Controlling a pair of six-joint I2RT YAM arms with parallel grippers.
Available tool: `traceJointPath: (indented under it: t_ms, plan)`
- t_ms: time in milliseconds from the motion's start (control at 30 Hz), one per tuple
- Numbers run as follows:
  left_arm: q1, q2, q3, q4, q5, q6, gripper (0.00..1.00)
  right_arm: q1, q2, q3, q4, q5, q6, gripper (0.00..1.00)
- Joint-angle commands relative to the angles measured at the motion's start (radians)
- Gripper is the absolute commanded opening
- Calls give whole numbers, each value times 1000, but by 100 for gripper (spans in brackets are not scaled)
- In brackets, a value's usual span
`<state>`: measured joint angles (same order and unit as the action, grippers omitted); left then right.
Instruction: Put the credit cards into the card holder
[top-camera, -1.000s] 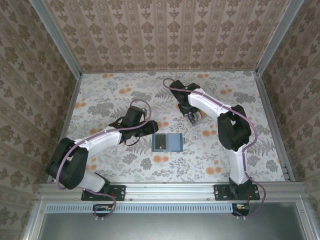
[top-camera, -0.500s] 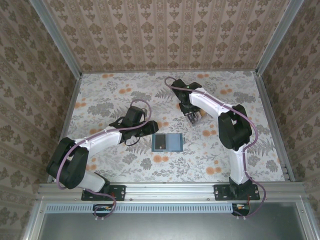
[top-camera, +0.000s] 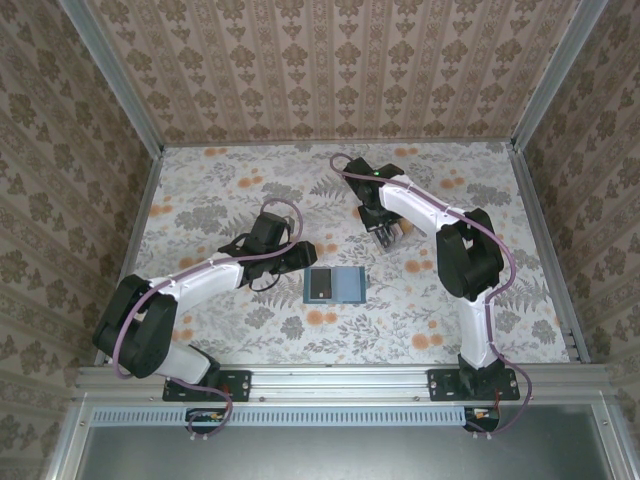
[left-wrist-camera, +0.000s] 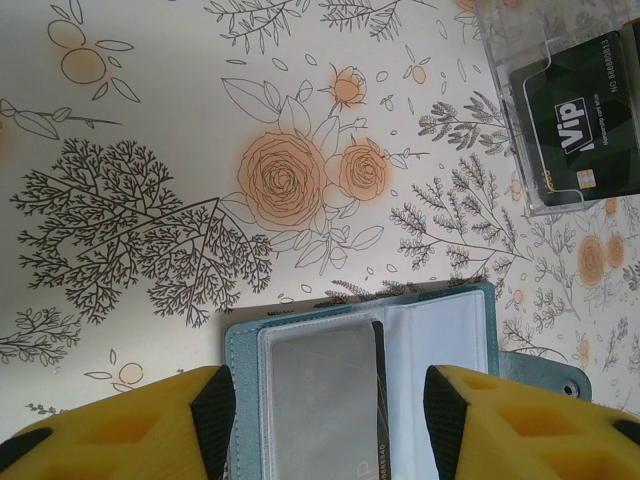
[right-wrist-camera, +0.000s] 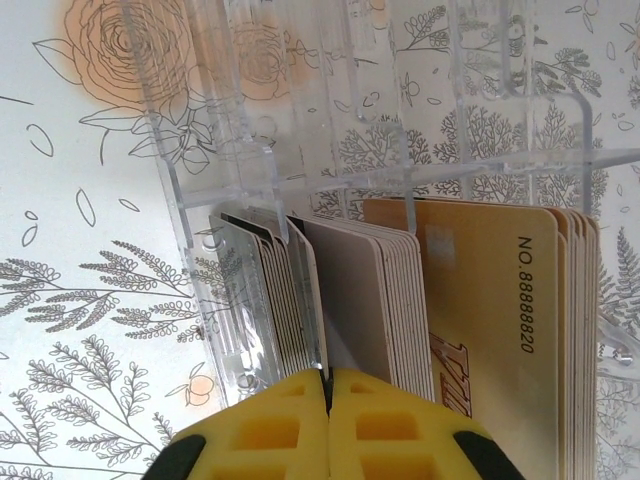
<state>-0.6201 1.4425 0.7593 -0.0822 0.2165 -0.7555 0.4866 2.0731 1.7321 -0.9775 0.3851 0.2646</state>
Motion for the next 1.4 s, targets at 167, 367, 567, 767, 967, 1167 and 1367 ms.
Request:
traceJointPath:
  t_ms: [167,367,567,767,967,1167,1367]
  plan:
    - [8,1,1,-10,12,-3,56,-8,-57,27,-66,-36,8,5]
    - [8,1,4,-11,12,-3,56,-9,-95,32,-93,-50,33,4]
    - [8,1,9,-18,12,1,56,-14,-110,39,-118,-44,84,5]
    - [8,4,11,-19,12,-3,56,-16,-120,52,-142,-54,163,5]
    - [8,5,21,-30,12,-3,56,-16,-159,56,-148,-54,255,4]
    - [8,7,26,-33,9,-5,56,-10,-188,35,-145,-63,351,3]
    - [9,5,29,-39,11,-10,56,1,-237,-20,-106,-67,424,2]
